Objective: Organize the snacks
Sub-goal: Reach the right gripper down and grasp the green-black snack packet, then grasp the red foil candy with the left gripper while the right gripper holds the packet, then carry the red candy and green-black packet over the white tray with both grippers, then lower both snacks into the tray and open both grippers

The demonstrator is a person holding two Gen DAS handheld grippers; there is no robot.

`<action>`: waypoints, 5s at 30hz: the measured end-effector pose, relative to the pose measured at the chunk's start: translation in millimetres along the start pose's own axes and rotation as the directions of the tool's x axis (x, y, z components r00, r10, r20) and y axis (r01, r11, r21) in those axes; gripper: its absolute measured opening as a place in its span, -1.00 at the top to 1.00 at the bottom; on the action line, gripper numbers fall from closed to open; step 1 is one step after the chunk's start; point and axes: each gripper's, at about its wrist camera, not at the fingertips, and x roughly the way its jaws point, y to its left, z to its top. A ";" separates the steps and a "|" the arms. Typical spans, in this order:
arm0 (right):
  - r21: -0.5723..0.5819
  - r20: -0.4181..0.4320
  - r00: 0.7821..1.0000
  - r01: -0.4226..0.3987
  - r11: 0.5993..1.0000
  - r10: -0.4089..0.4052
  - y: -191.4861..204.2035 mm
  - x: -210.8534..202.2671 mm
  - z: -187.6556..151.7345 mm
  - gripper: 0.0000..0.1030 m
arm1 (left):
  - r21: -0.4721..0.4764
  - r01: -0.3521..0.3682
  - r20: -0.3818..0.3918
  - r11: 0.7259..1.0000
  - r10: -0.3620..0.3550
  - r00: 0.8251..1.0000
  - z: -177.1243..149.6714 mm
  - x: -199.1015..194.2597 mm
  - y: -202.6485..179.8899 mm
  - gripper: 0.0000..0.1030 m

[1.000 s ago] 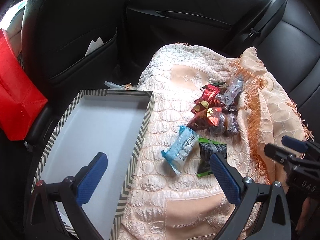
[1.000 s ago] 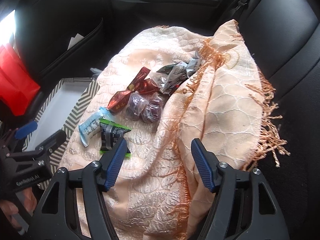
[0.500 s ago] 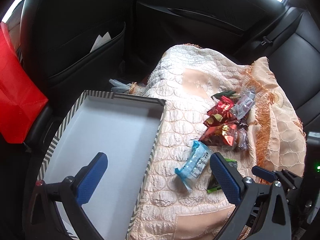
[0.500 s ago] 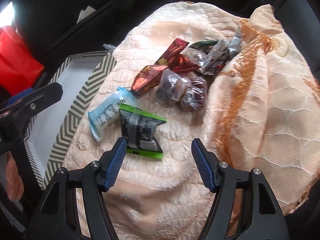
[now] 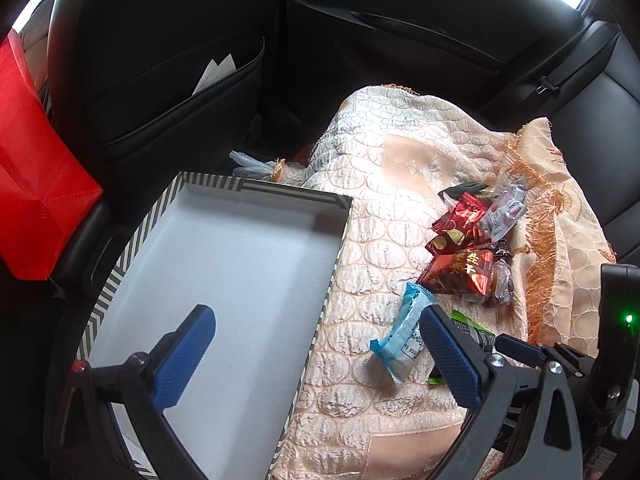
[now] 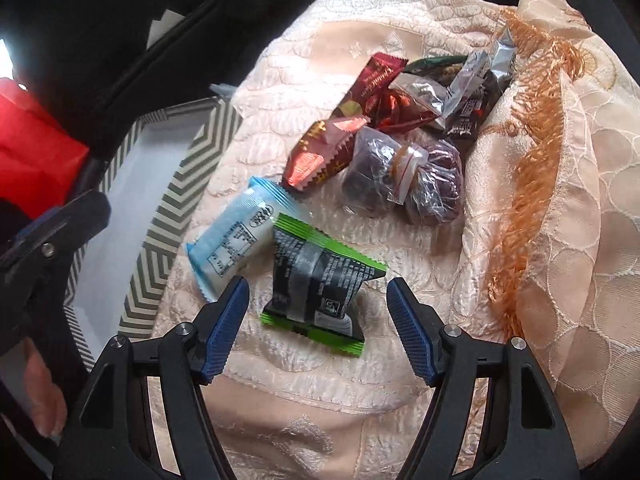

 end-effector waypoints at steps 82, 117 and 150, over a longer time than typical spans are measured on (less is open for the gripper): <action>-0.229 0.136 0.986 -0.066 0.971 0.099 63.7 -67.0 11.7 0.26 | 0.123 0.032 0.044 0.992 -0.038 0.998 20.8 -9.4 40.6 0.55; -0.410 -0.003 1.000 -0.012 0.912 0.012 155.0 47.4 82.3 0.26 | -0.051 -0.136 -0.124 0.989 0.129 0.984 40.9 102.9 118.3 0.55; -0.309 0.013 0.994 -0.102 0.946 0.112 130.3 21.9 78.6 -0.10 | -0.133 -0.108 -0.108 0.985 0.094 0.990 28.8 87.4 136.4 -0.57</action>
